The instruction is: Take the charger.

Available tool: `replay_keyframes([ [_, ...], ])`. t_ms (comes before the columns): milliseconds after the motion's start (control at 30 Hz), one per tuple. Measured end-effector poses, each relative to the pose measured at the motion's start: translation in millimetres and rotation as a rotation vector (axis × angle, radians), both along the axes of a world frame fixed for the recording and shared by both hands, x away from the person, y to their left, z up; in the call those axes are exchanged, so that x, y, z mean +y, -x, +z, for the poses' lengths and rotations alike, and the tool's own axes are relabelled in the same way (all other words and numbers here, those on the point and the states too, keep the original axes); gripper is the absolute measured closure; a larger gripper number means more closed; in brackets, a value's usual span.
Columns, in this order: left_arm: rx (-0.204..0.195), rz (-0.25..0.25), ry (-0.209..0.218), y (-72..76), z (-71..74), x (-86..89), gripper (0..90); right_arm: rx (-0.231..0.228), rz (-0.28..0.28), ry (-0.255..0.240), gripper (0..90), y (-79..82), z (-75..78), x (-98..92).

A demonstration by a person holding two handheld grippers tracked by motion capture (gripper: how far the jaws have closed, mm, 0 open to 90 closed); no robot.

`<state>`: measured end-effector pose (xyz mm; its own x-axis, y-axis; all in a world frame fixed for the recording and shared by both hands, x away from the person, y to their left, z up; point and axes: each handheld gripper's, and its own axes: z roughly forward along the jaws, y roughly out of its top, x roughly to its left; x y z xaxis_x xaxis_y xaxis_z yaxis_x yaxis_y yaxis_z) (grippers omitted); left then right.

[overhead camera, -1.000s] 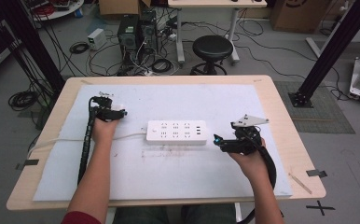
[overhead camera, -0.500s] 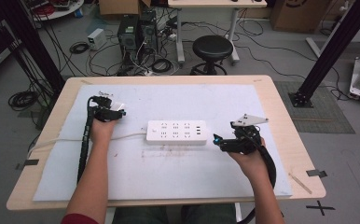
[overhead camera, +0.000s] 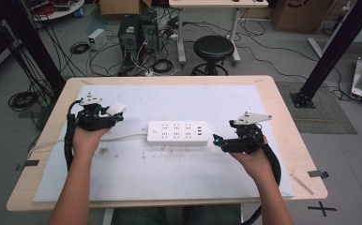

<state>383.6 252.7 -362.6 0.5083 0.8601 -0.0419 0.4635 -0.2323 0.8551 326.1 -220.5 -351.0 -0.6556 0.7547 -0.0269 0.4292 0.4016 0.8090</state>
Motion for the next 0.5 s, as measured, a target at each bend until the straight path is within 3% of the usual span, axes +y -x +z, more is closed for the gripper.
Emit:
replay_keyframes([
  [267,-0.097,-0.187,0.050,52.4,17.1,-8.1,42.5,0.013,0.039,-0.001,19.5,4.9,7.2,4.4],
  [367,-0.115,-0.225,0.059,61.0,19.6,-9.0,42.5,0.015,0.044,0.001,19.5,5.8,6.7,4.7],
  [500,-0.147,-0.338,0.056,76.6,24.7,-13.1,42.5,0.036,0.049,-0.004,19.5,6.8,3.5,5.7],
])
